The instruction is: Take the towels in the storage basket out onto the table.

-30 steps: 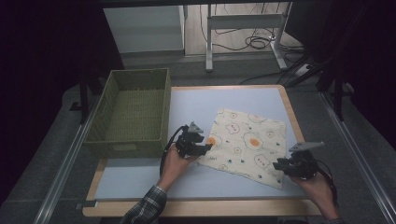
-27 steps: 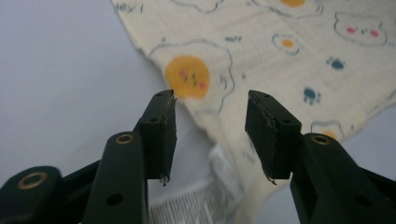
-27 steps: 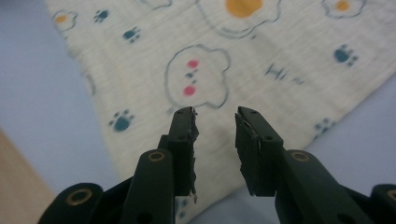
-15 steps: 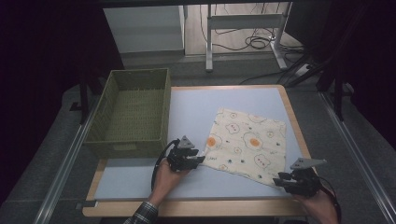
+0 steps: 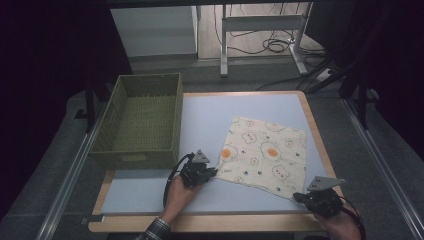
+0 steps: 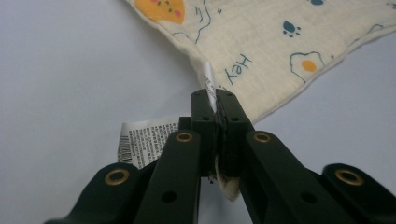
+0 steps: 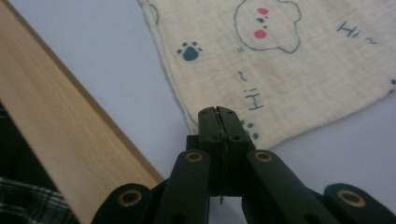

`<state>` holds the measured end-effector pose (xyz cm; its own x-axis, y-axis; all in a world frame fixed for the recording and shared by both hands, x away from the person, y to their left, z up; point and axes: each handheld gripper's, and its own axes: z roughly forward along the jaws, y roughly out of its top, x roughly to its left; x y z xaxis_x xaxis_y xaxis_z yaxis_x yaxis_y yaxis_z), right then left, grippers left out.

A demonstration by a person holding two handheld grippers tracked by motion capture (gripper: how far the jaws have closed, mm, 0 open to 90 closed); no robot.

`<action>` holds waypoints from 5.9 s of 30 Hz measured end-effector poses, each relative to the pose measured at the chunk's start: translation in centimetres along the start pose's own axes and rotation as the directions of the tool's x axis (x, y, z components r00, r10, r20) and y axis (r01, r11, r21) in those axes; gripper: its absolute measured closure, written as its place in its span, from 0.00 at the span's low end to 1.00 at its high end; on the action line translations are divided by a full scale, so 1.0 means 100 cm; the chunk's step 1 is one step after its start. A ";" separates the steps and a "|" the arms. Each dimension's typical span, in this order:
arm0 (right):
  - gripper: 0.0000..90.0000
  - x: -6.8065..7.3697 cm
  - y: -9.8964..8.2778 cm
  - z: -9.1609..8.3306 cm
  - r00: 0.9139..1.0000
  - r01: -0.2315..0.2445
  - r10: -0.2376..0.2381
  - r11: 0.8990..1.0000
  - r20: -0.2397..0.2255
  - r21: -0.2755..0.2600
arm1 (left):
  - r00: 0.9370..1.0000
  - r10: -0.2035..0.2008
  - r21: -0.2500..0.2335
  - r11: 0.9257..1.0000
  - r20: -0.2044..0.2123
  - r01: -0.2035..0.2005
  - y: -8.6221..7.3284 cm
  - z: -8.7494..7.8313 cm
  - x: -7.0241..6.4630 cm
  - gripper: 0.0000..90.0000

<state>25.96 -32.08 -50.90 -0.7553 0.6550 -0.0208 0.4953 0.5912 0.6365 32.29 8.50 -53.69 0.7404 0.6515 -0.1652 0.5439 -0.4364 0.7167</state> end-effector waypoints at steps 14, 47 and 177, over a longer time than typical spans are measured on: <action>1.00 0.010 -0.005 -0.003 1.000 0.015 -0.015 1.000 -0.015 0.002 | 0.999 -0.038 -0.007 0.999 0.037 0.038 -0.017 -0.017 -0.004 0.95; 0.54 -0.068 0.046 0.021 0.984 -0.134 0.139 0.990 0.110 -0.051 | 0.994 0.041 -0.022 0.999 -0.099 -0.044 0.075 0.030 0.031 0.34; 0.86 0.004 -0.017 -0.023 0.996 -0.067 0.074 0.988 0.046 -0.137 | 1.000 0.025 -0.157 0.987 0.015 -0.022 -0.031 -0.032 -0.016 0.75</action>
<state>23.77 -33.93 -50.23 -0.6960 0.7180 -0.0096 0.4809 0.4759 0.7364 28.21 10.78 -53.50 0.7593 0.6315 -0.1573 0.4588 -0.3479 0.8176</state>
